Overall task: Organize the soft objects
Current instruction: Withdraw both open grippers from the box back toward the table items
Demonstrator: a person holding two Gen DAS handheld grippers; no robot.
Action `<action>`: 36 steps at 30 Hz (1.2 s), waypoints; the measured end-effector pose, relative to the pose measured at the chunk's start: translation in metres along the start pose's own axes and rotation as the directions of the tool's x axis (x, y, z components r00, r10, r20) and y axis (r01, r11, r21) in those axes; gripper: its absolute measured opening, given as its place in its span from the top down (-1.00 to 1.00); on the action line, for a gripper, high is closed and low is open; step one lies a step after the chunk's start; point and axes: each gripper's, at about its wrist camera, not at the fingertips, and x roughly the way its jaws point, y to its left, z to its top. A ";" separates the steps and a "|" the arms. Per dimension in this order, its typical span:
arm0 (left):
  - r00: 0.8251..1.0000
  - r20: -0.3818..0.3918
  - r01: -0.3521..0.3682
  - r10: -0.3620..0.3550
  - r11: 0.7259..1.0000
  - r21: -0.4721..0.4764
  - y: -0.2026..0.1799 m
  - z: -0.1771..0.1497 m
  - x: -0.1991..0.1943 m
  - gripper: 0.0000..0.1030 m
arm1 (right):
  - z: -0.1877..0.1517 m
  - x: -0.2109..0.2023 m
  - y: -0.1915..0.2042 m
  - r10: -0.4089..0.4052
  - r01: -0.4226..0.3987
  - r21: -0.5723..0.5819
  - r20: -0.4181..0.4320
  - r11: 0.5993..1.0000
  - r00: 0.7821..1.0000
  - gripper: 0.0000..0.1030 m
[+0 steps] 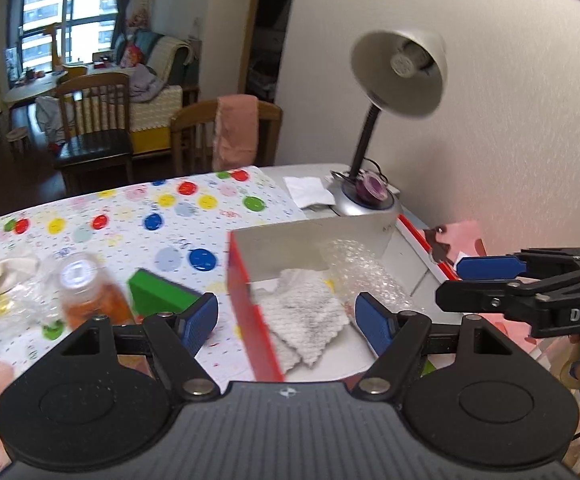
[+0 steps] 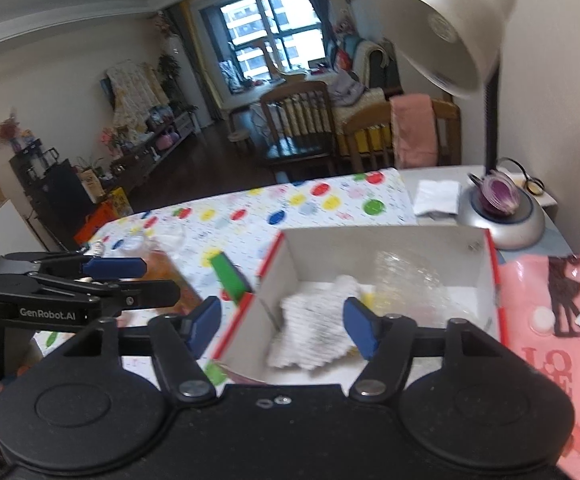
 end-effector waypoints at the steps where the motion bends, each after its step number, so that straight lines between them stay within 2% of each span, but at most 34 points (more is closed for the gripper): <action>1: 1.000 0.008 -0.003 0.003 1.000 -0.011 0.006 -0.002 -0.006 -0.47 | 0.001 0.000 0.007 0.006 -0.006 -0.007 0.006 1.000 1.000 -0.38; 5: 0.999 0.037 -0.014 0.016 0.999 -0.041 0.029 -0.010 -0.030 -0.58 | 0.000 0.005 0.037 0.036 -0.036 -0.037 0.010 0.999 0.999 -0.46; 13: 0.996 0.071 -0.047 0.054 0.994 -0.100 0.082 -0.028 -0.069 -0.63 | -0.006 0.026 0.105 0.096 -0.096 -0.077 -0.005 0.992 0.995 -0.68; 19: 0.992 0.078 -0.086 0.096 0.988 -0.128 0.127 -0.045 -0.093 -0.64 | -0.010 0.047 0.144 0.092 -0.093 -0.086 -0.012 0.992 0.996 -0.82; 23: 0.989 0.099 -0.094 0.108 0.986 -0.140 0.156 -0.059 -0.108 -0.78 | -0.009 0.060 0.157 0.066 -0.067 -0.089 -0.011 0.994 0.998 -0.86; 25: 0.988 0.103 -0.097 0.113 0.984 -0.147 0.171 -0.065 -0.114 -0.99 | -0.007 0.066 0.162 0.062 -0.063 -0.091 -0.010 0.994 0.998 -0.86; 29: 0.987 0.111 -0.095 0.114 0.981 -0.169 0.200 -0.078 -0.123 -1.00 | -0.003 0.079 0.166 0.048 -0.051 -0.109 -0.024 0.993 0.999 -0.86; 36: 0.982 0.102 -0.136 0.159 0.970 -0.204 0.236 -0.103 -0.125 -1.00 | 0.008 0.103 0.165 0.006 -0.013 -0.181 -0.035 0.983 0.999 -0.86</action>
